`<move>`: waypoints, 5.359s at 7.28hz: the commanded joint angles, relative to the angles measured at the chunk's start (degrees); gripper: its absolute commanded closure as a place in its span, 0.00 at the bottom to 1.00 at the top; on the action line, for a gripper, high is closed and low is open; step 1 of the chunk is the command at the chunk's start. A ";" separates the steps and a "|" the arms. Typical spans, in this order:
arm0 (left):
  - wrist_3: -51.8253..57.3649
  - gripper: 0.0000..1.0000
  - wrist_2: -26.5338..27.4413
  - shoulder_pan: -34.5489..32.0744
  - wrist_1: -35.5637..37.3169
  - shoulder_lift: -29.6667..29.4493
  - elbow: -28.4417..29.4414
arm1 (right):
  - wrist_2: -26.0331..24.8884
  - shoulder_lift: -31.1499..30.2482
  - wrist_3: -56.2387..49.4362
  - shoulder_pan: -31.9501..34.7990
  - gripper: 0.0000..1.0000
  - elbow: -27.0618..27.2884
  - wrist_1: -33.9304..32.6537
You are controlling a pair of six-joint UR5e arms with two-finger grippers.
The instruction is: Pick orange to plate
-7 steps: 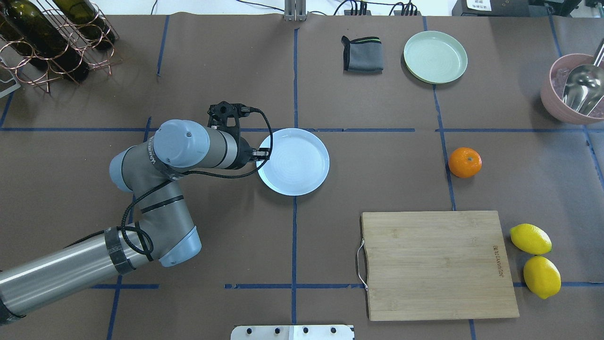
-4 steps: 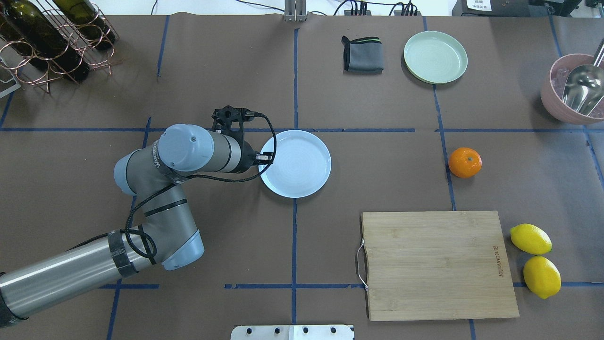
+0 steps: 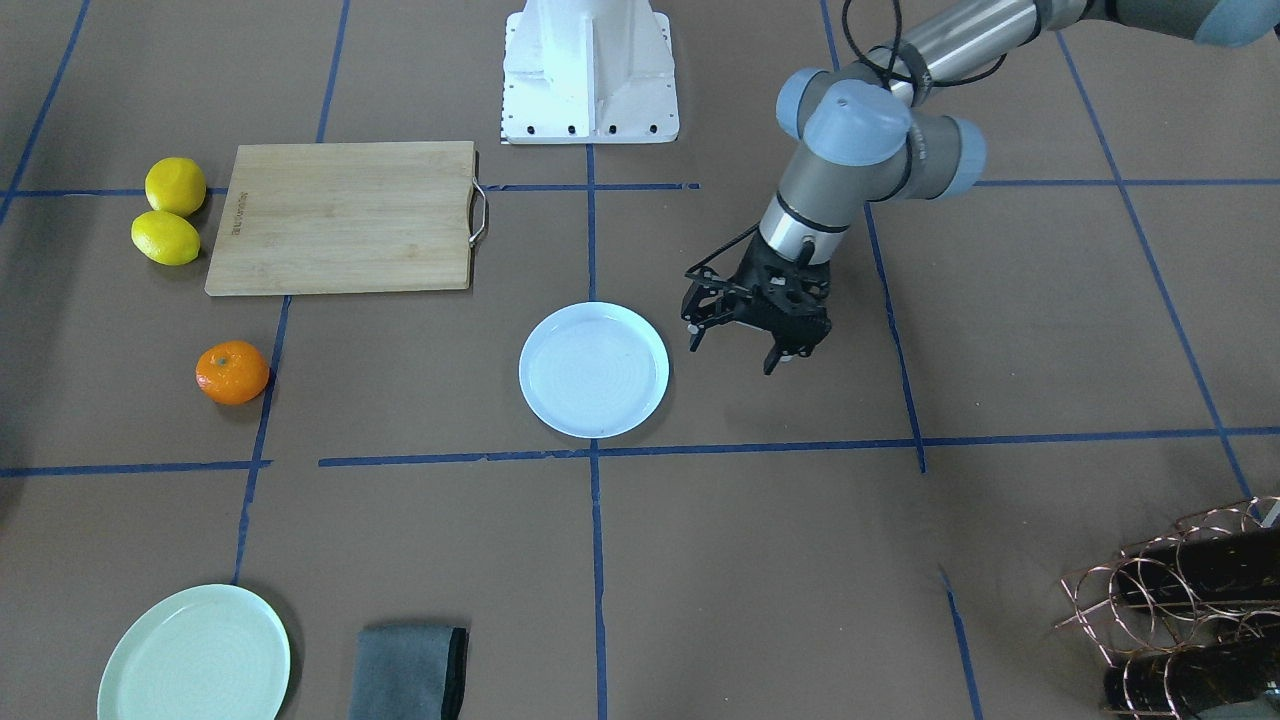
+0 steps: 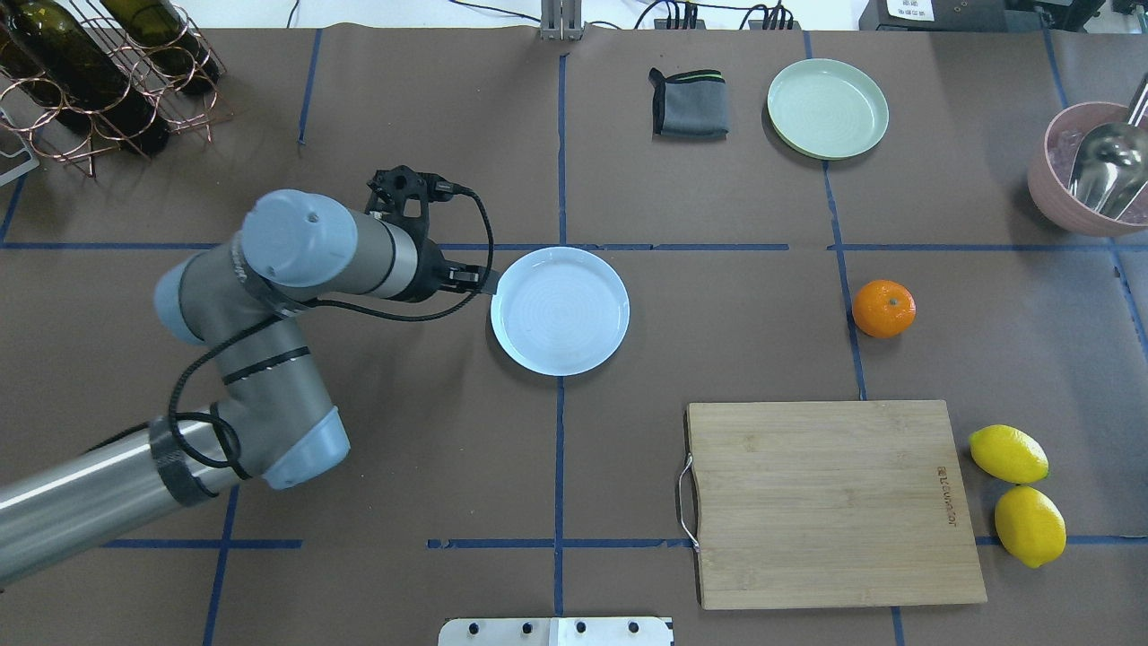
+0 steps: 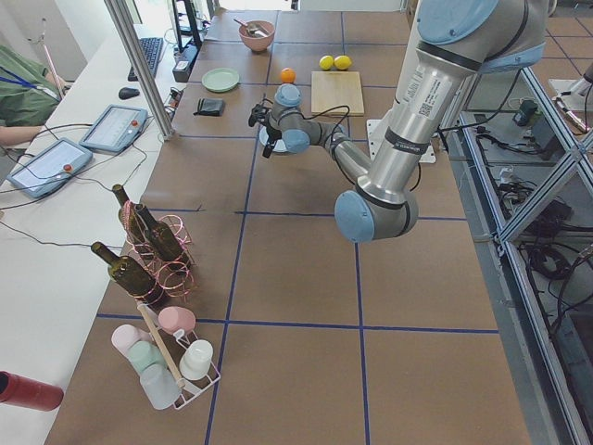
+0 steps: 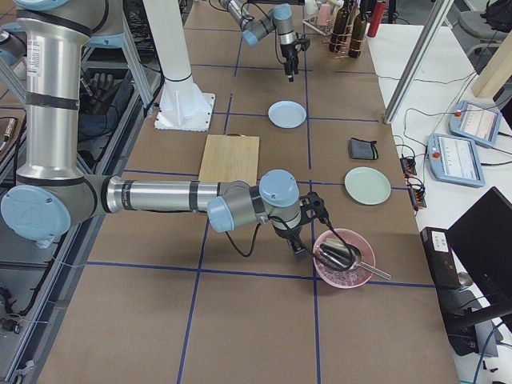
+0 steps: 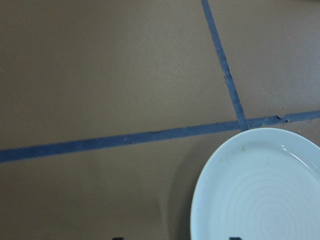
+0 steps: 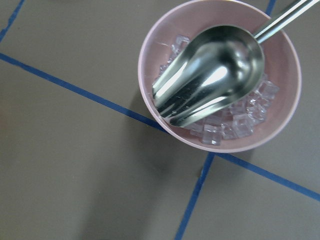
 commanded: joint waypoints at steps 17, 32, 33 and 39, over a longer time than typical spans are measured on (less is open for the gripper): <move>72.95 0.00 -29.16 -53.75 28.19 26.56 3.88 | -28.36 8.88 55.08 -42.00 0.00 5.15 10.19; 73.31 0.00 -29.16 -53.75 27.05 26.65 3.88 | -33.29 28.91 63.90 -47.87 0.94 2.24 -4.75; 73.31 0.00 -29.16 -53.75 27.05 26.65 3.88 | -33.81 38.31 68.14 -50.16 0.93 1.36 -15.11; 73.31 0.00 -29.25 -53.75 27.05 26.65 3.88 | -45.23 57.57 81.52 -60.54 0.79 -20.26 -17.32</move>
